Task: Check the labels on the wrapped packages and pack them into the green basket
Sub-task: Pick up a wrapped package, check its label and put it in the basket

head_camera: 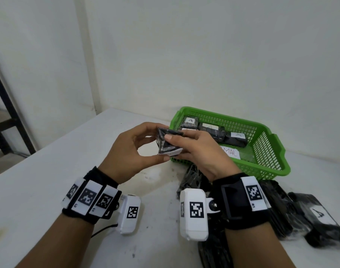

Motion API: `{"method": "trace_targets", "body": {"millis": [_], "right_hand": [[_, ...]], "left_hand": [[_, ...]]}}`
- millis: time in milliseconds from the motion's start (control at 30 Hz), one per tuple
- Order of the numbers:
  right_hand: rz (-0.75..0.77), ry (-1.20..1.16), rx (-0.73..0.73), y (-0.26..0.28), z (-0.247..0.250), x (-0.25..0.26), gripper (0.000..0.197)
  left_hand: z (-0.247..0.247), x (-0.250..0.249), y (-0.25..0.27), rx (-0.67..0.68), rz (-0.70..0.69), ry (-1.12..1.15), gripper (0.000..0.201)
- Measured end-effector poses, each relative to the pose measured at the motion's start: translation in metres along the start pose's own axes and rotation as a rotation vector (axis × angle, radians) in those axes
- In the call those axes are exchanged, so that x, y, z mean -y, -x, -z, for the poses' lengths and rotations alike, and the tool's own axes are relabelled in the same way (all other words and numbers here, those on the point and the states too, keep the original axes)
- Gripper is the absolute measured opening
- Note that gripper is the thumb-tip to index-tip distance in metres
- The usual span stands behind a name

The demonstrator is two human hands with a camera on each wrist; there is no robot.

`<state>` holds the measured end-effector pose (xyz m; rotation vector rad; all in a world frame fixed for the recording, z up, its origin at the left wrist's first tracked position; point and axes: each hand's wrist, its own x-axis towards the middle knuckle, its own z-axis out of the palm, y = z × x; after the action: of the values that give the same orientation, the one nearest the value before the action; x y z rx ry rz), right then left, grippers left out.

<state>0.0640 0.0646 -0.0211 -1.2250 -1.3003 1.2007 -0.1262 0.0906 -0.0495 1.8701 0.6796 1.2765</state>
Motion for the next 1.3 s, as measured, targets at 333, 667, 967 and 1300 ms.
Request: {"method": "trace_targets", "body": {"millis": [333, 667, 967, 1300], "right_hand": [[-0.02, 0.009, 0.02, 0.003, 0.001, 0.005, 0.023], [-0.024, -0.02, 0.006, 0.003, -0.001, 0.005, 0.046], [-0.096, -0.052, 0.046, 0.004, 0.001, 0.009, 0.047], [-0.025, -0.156, 0.028, 0.003, 0.007, 0.007, 0.037]], "left_hand": [[-0.002, -0.002, 0.0, -0.044, -0.035, -0.006, 0.053], [0.001, -0.003, 0.0, -0.043, -0.034, -0.001, 0.052], [0.003, 0.002, -0.001, -0.051, -0.059, -0.013, 0.052], [0.007, 0.001, -0.001, 0.073, 0.052, 0.007, 0.097]]}}
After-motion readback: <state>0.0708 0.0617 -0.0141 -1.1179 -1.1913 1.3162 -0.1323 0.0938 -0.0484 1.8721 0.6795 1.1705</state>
